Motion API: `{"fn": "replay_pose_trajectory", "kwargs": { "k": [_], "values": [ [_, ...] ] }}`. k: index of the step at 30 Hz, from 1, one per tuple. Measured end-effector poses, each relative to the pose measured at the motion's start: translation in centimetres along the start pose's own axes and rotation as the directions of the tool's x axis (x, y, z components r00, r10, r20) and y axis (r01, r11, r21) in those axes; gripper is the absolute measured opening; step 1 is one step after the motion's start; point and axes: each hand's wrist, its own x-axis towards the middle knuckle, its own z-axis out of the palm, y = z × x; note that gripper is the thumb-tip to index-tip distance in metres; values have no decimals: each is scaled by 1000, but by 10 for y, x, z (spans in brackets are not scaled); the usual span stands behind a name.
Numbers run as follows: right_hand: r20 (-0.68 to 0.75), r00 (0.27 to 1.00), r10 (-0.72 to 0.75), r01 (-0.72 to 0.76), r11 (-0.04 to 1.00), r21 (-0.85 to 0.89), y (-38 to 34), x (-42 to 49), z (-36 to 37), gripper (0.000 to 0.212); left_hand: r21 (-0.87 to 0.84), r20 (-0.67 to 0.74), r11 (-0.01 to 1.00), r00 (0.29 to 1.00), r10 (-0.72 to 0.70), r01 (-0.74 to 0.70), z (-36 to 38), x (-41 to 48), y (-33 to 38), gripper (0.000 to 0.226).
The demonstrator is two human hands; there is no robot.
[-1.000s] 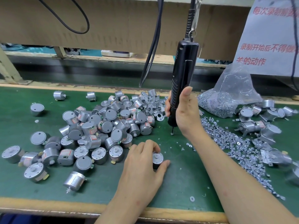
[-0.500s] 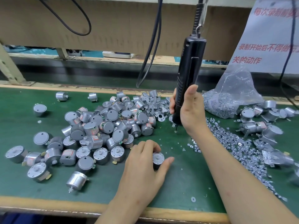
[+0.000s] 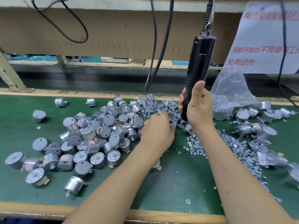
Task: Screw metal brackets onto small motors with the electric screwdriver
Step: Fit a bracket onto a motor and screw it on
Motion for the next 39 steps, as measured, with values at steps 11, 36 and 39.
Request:
{"fn": "replay_pose_trajectory", "kwargs": {
  "k": [11,36,39],
  "values": [
    [0,1000,-27,27,1000,-10,-1,-2,1,104,-219,-46,959,980,-192,178,-16,21,10,5],
    [231,971,62,-106,977,183,-29,-33,30,72,-341,-166,891,952,258,-301,-24,-120,-61,9],
    [314,948,52,-136,959,249,-33,-38,32,69,-388,-158,888,967,200,-248,-25,-119,-64,25]
  ]
}}
